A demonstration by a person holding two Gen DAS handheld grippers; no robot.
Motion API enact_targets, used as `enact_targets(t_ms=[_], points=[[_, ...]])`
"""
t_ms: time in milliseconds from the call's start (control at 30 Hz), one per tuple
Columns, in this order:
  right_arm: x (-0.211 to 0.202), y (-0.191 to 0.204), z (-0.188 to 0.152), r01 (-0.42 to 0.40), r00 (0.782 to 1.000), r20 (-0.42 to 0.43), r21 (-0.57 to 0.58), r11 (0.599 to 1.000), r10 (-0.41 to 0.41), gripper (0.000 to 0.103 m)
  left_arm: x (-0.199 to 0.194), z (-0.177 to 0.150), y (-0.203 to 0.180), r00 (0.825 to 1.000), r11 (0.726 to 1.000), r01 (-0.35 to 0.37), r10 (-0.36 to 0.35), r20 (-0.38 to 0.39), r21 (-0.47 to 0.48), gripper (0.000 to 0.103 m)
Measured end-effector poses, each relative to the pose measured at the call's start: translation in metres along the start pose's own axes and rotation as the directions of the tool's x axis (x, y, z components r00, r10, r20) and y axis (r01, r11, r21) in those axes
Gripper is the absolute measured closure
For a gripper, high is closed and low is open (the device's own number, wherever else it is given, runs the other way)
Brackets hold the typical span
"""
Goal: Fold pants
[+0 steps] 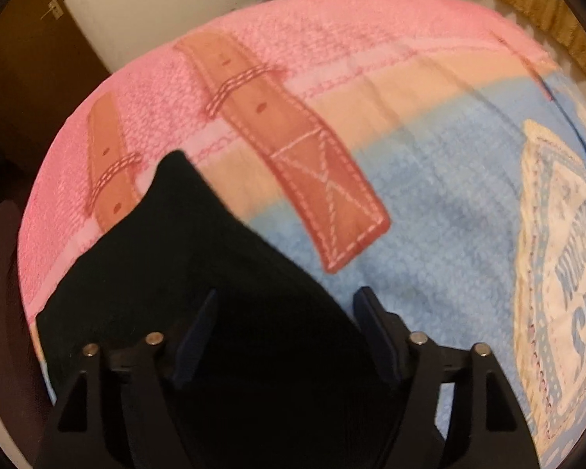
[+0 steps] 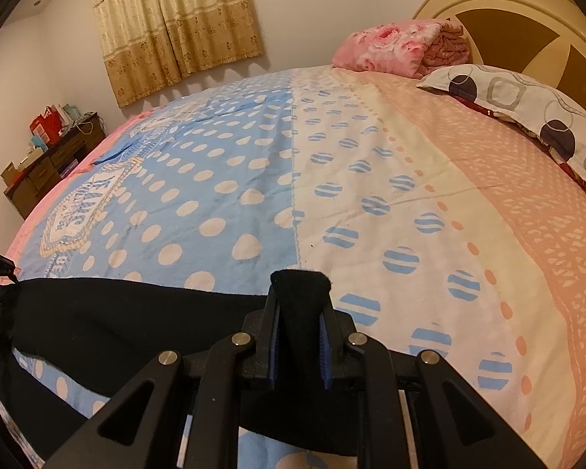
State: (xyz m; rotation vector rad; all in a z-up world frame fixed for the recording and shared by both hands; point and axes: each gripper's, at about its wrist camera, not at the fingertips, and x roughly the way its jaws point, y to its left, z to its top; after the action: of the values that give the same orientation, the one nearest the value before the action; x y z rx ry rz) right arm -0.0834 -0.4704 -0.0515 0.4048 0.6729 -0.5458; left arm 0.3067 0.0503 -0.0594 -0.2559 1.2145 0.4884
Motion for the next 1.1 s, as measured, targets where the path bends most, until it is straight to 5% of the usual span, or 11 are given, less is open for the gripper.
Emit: enact_targets(t_ms=[67,133,200,600,1100], points=[[0.001,0.0,0.0,0.008,1.0,-0.004,0.0,1.0,-0.008,0.086,-0.003,-0.001,0.002,1.0,1.0,0.022,-0.022,0.017,0.018,0.057],[0.0,0.001,-0.001,0.013,1.0,-0.005,0.002,1.0,-0.013,0.086,-0.009,-0.002,0.01,0.998,0.999,0.051,-0.052,0.027,0.018,0.089],[-0.001,0.002,-0.001,0.015,1.0,0.0,-0.002,1.0,-0.015,0.086,-0.01,0.001,0.029,0.992,0.993,0.12,-0.12,0.028,0.002,0.094],[-0.038,0.006,-0.002,-0.009,0.993,0.12,0.007,1.0,0.008,0.086,-0.052,-0.016,0.094,0.941,0.947,0.32,-0.317,0.118,-0.011,0.096],[-0.118,0.002,-0.033,-0.102,0.963,0.249,-0.012,0.995,0.102,0.086,-0.103,-0.045,0.186,0.838,0.854,0.52,-0.509,0.198,-0.008,0.096]])
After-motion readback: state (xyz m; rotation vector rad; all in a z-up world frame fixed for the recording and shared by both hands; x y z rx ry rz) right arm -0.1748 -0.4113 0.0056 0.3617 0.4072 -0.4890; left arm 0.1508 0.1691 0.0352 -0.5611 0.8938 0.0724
